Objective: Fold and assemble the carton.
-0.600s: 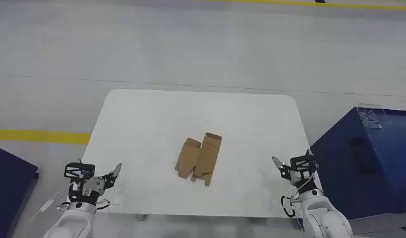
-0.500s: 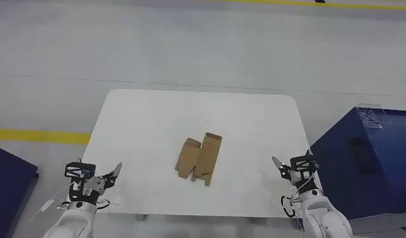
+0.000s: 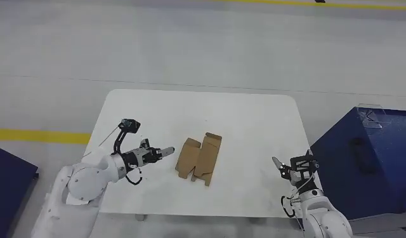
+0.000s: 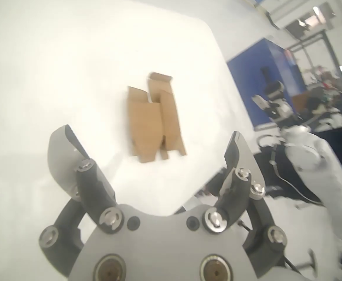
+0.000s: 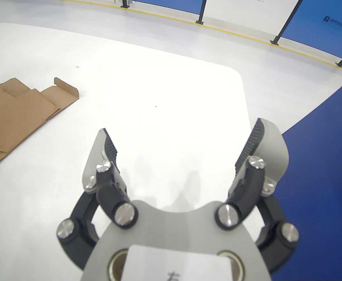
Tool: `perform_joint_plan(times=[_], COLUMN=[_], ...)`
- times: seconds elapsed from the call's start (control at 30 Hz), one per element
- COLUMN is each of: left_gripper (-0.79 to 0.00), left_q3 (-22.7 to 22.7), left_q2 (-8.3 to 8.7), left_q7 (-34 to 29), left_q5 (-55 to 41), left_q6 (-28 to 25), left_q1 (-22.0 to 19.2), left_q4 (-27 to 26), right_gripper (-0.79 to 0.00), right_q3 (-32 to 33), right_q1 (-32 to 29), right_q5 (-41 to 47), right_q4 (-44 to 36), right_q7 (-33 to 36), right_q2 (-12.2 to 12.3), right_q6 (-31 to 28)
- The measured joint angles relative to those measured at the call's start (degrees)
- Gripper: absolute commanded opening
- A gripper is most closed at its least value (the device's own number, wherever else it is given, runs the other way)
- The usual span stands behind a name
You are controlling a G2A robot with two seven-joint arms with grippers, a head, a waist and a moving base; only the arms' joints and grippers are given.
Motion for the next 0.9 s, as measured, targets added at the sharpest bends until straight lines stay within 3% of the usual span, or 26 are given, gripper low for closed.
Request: perform_joint_plan(times=[0.07, 0.13, 0.33, 0.4, 0.6, 0.9], left_gripper=[-0.046, 0.0, 0.0, 0.0, -0.111, -0.163], left_q3=[2.57, 6.05, 12.65, 14.78, 19.72, 23.96], left_q2=[-0.3, -0.82, -2.14, -2.56, -3.96, -5.64], left_q7=[-3.99, -5.5, -9.09, -9.18, -7.88, -7.42], left_q5=[-2.83, -1.84, -6.07, -5.27, -6.3, -8.68], left_q6=[1.94, 3.88, 5.33, 4.78, 2.01, -0.85], left_q1=[-4.29, -8.59, -15.55, -17.18, -21.12, -25.24], left_q4=[4.87, 9.75, 21.81, 25.02, 33.43, 41.1], right_gripper=[0.0, 0.0, 0.0, 0.0, 0.0, 0.0], right_q3=[0.0, 0.0, 0.0, 0.0, 0.0, 0.0], right_q1=[0.0, 0.0, 0.0, 0.0, 0.0, 0.0], right_q5=[0.0, 0.0, 0.0, 0.0, 0.0, 0.0], right_q4=[0.0, 0.0, 0.0, 0.0, 0.0, 0.0], right_q7=[0.0, 0.0, 0.0, 0.0, 0.0, 0.0], right_q2=[0.0, 0.0, 0.0, 0.0, 0.0, 0.0], right_q6=[0.0, 0.0, 0.0, 0.0, 0.0, 0.0])
